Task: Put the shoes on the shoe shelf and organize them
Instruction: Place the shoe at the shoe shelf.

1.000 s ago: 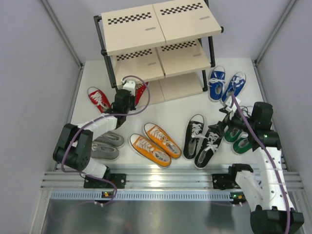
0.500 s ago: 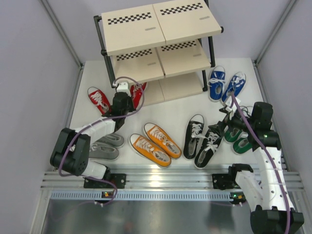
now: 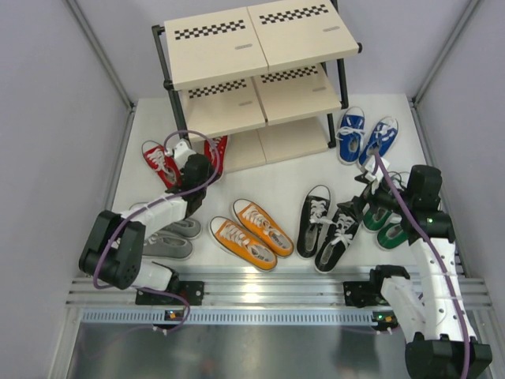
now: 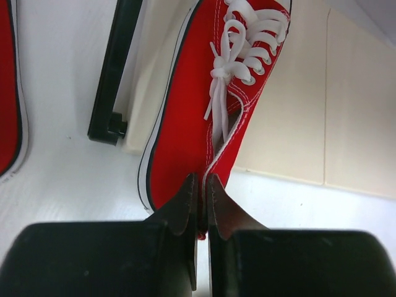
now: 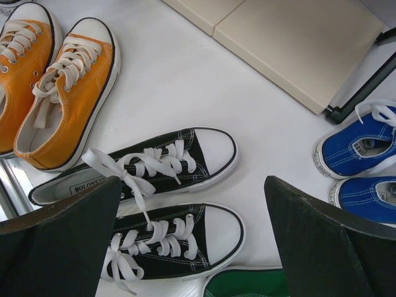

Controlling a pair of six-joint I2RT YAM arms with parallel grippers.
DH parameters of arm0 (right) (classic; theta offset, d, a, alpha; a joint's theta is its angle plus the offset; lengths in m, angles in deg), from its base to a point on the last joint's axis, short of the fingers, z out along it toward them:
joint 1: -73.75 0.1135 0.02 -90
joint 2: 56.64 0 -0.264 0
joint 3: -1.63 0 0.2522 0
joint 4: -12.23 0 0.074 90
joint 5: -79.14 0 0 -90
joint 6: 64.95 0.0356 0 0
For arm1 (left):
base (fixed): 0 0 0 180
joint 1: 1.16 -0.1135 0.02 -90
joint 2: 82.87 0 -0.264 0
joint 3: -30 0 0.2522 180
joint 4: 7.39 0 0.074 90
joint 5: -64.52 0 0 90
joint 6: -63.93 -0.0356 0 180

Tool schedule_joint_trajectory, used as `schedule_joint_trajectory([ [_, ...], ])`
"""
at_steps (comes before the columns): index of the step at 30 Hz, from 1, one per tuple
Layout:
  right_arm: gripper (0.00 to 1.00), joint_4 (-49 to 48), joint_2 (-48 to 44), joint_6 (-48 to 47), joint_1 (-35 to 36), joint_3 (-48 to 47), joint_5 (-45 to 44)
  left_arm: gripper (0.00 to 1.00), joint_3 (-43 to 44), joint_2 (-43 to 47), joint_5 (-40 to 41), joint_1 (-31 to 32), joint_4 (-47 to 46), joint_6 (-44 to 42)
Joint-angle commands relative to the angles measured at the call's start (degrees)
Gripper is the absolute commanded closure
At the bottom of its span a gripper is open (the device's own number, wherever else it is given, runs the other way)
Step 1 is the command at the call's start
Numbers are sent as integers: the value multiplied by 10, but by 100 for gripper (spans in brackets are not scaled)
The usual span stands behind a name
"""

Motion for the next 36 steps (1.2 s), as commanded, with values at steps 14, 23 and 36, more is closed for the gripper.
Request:
schedule_joint_trajectory([
  [14,1,2,-3,-20,13,1,10,100,69,-59,81,48,-11,129],
  [23,1,2,-3,-21,13,2,9,98,80,-86,52,47,-35,102],
  [36,1,2,-2,-23,13,2,9,45,72,-34,4,47,-36,29],
])
